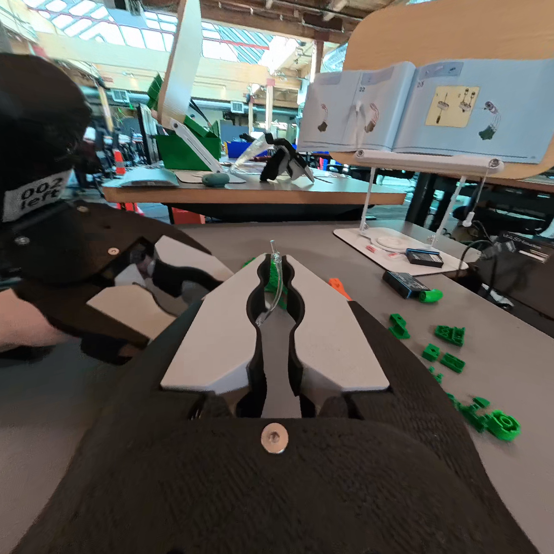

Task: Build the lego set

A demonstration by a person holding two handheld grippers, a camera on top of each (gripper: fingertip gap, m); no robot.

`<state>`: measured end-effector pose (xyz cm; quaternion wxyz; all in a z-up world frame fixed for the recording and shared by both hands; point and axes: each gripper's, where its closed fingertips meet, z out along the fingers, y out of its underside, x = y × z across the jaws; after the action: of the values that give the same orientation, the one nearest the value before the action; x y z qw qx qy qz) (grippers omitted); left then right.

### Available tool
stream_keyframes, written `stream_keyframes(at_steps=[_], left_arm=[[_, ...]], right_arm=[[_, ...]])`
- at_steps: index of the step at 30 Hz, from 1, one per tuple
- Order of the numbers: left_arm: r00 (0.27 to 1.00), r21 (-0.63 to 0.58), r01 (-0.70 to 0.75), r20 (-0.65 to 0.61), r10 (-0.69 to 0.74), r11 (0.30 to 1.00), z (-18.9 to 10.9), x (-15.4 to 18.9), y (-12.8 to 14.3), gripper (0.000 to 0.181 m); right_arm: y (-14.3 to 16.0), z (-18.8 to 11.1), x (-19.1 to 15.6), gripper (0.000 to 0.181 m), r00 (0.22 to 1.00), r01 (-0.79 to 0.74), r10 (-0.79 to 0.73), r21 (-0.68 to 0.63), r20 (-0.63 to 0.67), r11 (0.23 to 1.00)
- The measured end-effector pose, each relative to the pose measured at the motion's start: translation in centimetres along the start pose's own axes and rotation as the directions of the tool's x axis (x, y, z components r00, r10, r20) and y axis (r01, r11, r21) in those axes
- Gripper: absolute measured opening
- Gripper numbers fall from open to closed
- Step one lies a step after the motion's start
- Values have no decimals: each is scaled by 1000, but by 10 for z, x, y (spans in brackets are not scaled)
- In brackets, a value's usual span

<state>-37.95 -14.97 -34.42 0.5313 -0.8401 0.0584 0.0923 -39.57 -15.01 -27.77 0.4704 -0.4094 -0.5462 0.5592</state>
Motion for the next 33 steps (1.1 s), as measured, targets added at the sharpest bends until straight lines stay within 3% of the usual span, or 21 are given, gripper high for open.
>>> stream_keyframes(at_steps=[5, 10, 13, 14, 16, 19, 24, 27, 30, 33], left_arm=[[999, 134, -39, 38, 34, 990, -6, -8, -21, 11], [996, 151, -79, 44, 73, 985, -9, -10, -22, 0], [993, 217, -69, -81, 88, 974, -16, 2, -28, 0], [985, 237, -46, -154, 84, 970, -17, 9, -29, 0], [954, 267, 47, -299, 37, 962, -23, 20, -31, 0], [875, 303, 137, -483, 28, 943, -37, 35, -36, 0], [823, 264, 156, -567, 22, 952, -41, 47, -29, 0], [840, 254, 179, -542, -14, 950, -37, 45, -29, 0], [932, 242, 193, -347, -101, 951, -27, 23, -30, 33], [980, 71, 108, -177, -94, 992, -12, 21, -2, 56]], right_arm=[[-8, -2, -11, 5, 995, -52, 46, 58, 87, 997], [-14, -5, -22, 6, 982, -58, 40, 92, 186, 994], [-21, -13, -22, 30, 955, -138, 101, 117, 279, 984], [-22, -17, -24, 29, 924, -200, 153, 100, 349, 975], [-15, -25, -35, 26, 824, -302, 265, -9, 501, 953], [0, -36, -49, 18, 721, -299, 330, -156, 609, 942], [4, -44, -59, 1, 659, -287, 362, -224, 659, 931], [7, -43, -55, 0, 688, -259, 357, -246, 631, 934], [4, -41, -44, 0, 733, -256, 337, -219, 591, 941], [10, -39, -35, 0, 779, -228, 316, -226, 542, 947]])
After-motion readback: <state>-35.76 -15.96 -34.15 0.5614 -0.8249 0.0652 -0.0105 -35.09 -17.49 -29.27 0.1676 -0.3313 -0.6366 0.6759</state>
